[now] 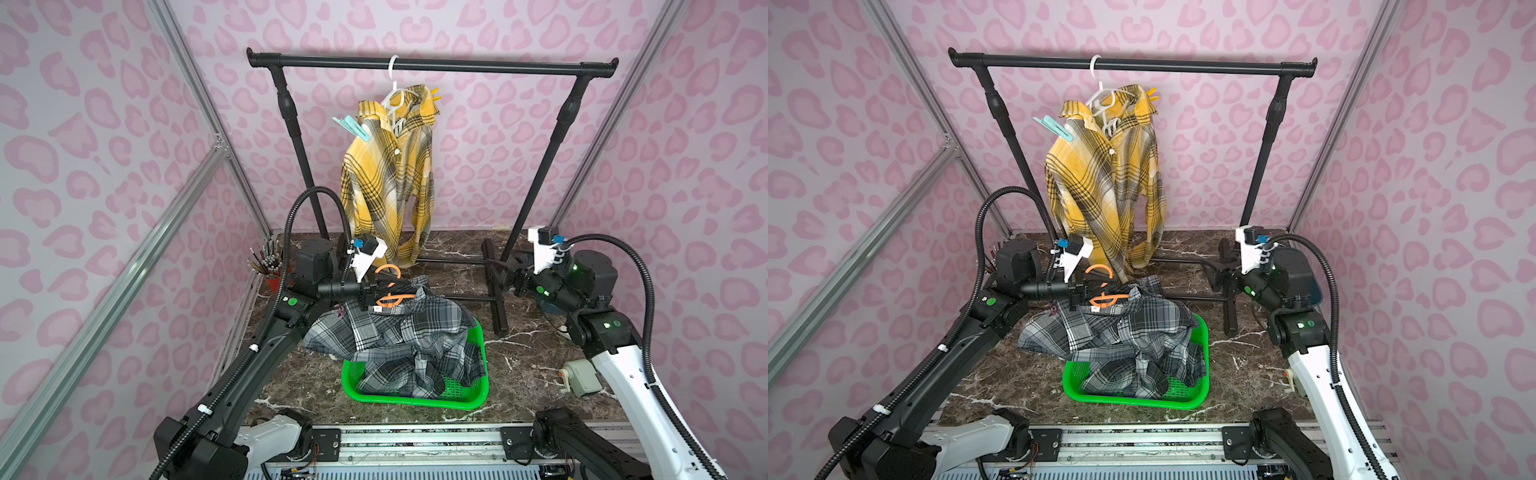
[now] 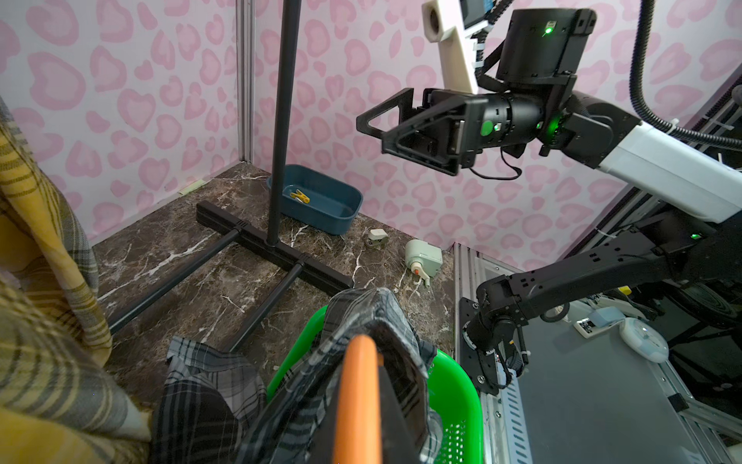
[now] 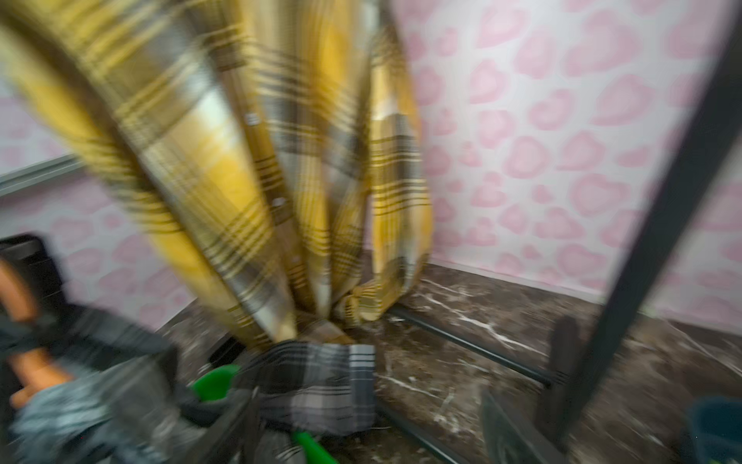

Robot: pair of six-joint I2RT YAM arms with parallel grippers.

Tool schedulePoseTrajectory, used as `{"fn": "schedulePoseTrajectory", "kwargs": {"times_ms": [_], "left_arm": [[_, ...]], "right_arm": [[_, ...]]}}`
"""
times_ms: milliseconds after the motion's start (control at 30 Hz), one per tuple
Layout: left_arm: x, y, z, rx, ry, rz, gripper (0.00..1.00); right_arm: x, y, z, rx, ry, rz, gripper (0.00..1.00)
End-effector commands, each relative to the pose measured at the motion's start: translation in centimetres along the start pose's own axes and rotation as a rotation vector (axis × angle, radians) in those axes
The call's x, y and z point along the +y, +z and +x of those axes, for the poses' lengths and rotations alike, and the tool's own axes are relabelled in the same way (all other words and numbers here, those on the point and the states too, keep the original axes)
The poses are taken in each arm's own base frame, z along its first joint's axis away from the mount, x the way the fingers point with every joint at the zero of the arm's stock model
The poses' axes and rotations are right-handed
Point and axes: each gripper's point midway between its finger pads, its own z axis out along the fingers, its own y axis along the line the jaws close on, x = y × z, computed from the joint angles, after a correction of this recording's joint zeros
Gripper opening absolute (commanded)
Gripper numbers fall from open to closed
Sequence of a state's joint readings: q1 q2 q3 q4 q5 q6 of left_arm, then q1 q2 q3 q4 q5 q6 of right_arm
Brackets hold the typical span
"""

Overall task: Remove the clothespins securing long-sleeve shirts to the hanger
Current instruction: Adjust the hanger.

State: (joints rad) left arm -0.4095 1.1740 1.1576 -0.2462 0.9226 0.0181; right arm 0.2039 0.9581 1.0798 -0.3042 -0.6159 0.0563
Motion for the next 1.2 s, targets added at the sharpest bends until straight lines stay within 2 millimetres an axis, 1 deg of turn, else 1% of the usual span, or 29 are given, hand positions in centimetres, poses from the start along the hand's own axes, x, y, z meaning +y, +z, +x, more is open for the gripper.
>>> {"fn": "schedulePoseTrajectory", "kwargs": {"times_ms": [0,67,133,233,367,500,567,667,767,833,900,967,1000,1033,1167], "left_arm": [[-0.7,-0.1,-0.1,0.004,0.039,0.039,0.04],[-1.0,-0.1,-0.1,0.008,0.043,0.056,0.04],[-1.1,0.0,0.0,0.019,0.042,0.073,0.04],[-1.1,0.1,-0.4,0.018,0.04,0.078,0.04],[-1.1,0.1,-0.8,0.011,0.052,0.071,0.04],[-1.5,-0.2,-1.3,-0.002,0.067,0.078,0.04],[-1.9,-0.3,-1.7,-0.015,0.076,0.091,0.04],[-2.4,-0.5,-2.1,-0.03,0.085,0.109,0.04],[-2.7,-0.5,-2.4,-0.042,0.088,0.124,0.04],[-2.8,-0.6,-2.5,-0.044,0.091,0.127,0.03],[-2.8,-0.6,-2.6,-0.044,0.092,0.125,0.04],[-2.9,-0.6,-2.6,-0.044,0.091,0.127,0.04],[-2.9,-0.6,-2.6,-0.045,0.091,0.124,0.03],[-2.8,-0.6,-2.6,-0.044,0.087,0.119,0.04],[-2.6,-0.8,-3.0,-0.039,0.083,0.084,0.04]], "right_arm": [[5.2,0.3,1.4,0.099,-0.121,-0.267,0.88],[7.7,0.8,1.7,0.151,-0.164,-0.382,0.88],[10.0,1.7,2.1,0.212,-0.231,-0.45,0.88],[11.9,3.0,2.7,0.287,-0.304,-0.493,0.88],[13.3,4.6,4.0,0.35,-0.341,-0.528,0.86],[14.2,6.1,6.0,0.411,-0.37,-0.529,0.86],[14.3,6.9,6.9,0.43,-0.369,-0.524,0.85],[14.4,7.9,8.0,0.455,-0.357,-0.526,0.81],[14.9,8.5,8.5,0.464,-0.354,-0.544,0.69],[15.1,8.8,8.8,0.471,-0.358,-0.545,0.51],[15.1,9.0,9.1,0.478,-0.358,-0.548,0.39],[15.3,9.0,9.4,0.485,-0.353,-0.561,0.24],[15.4,9.0,9.6,0.49,-0.353,-0.567,0.1],[15.5,9.0,9.7,0.494,-0.355,-0.566,0.0],[15.4,8.6,10.2,0.51,-0.365,-0.565,0.0]]}}
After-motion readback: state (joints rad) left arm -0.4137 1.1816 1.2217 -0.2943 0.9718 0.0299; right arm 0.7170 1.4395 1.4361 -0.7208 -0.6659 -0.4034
